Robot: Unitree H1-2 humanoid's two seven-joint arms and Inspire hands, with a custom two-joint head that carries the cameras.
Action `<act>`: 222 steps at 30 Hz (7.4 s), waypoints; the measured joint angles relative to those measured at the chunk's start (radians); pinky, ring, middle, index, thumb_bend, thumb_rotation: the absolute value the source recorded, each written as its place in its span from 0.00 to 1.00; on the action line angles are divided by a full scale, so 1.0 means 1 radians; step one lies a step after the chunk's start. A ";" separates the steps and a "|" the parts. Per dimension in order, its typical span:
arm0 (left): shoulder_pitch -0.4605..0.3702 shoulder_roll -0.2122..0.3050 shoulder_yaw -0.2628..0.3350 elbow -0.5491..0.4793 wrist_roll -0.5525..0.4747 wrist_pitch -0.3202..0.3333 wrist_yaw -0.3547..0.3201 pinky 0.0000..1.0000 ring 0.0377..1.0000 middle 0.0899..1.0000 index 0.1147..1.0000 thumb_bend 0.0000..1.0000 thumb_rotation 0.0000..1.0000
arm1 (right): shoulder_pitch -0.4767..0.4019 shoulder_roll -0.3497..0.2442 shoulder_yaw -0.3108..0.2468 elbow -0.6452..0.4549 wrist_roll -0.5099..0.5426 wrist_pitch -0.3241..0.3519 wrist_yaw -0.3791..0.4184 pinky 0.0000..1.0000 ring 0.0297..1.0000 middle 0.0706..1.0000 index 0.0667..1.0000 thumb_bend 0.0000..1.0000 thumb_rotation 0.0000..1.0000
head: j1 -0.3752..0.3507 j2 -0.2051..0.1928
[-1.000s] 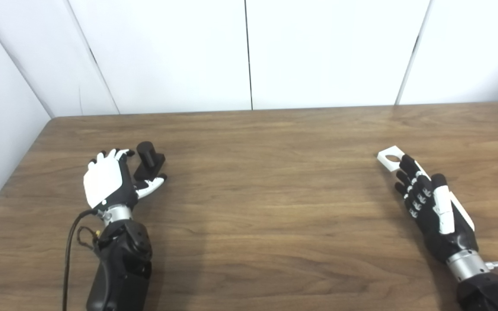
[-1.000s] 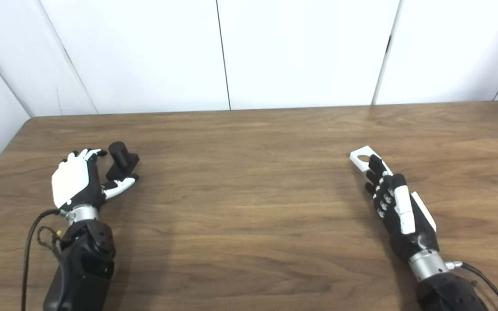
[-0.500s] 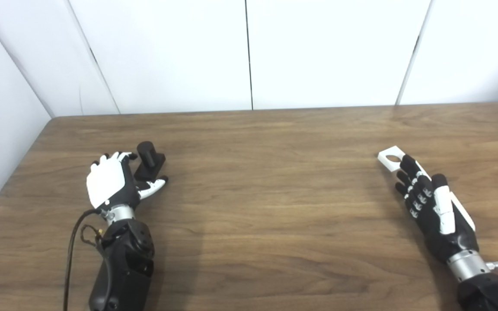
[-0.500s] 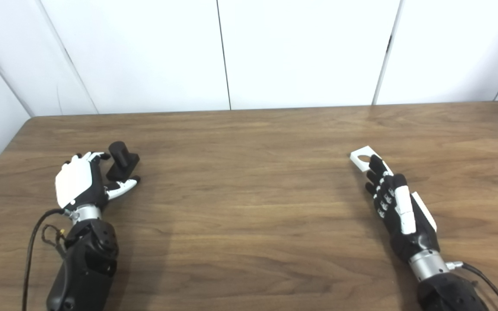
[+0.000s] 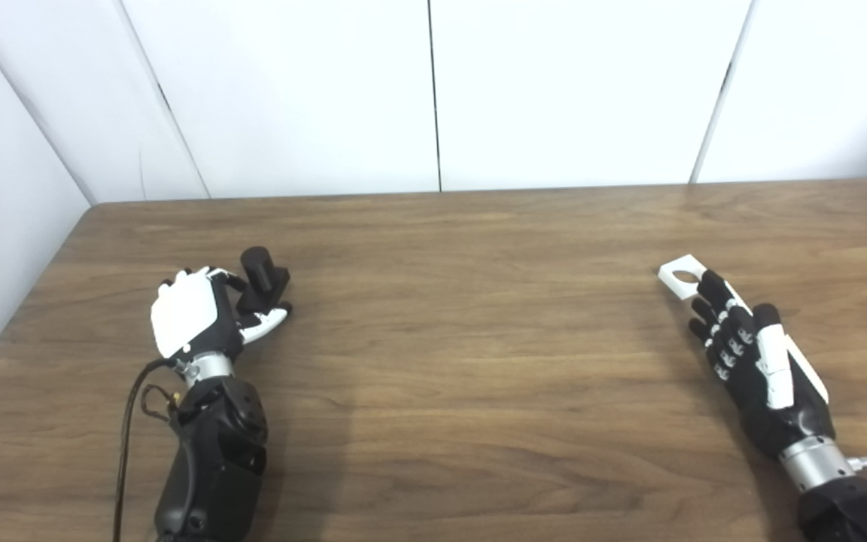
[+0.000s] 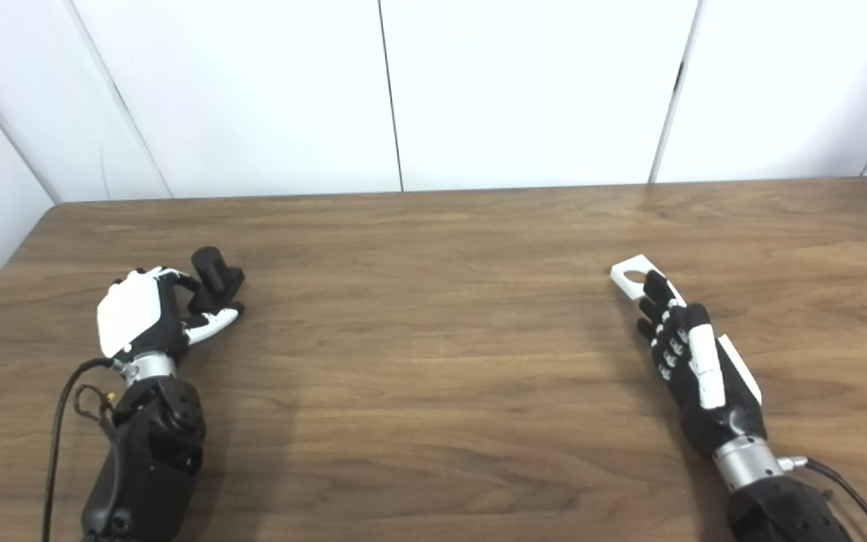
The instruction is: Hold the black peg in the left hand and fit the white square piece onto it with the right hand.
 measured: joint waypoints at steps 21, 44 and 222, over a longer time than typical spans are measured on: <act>-0.007 0.003 -0.018 -0.015 -0.038 -0.010 0.037 1.00 0.96 0.84 0.42 0.57 0.19 | 0.004 -0.008 0.000 0.000 0.000 -0.005 0.003 1.00 1.00 1.00 0.98 0.72 1.00 | -0.002 0.008; 0.034 0.003 -0.056 -0.103 -0.117 -0.007 0.022 1.00 0.97 0.86 0.39 0.55 0.17 | 0.011 -0.016 -0.003 -0.003 0.000 -0.008 0.002 0.99 1.00 1.00 0.98 0.69 1.00 | -0.005 0.021; 0.423 -0.133 -0.448 -0.533 -0.015 -0.203 -0.133 0.99 0.97 0.89 0.46 0.53 0.14 | -0.724 -0.368 0.589 0.511 -1.172 -0.141 0.095 0.99 1.00 0.96 0.63 0.83 0.25 | -0.101 -0.006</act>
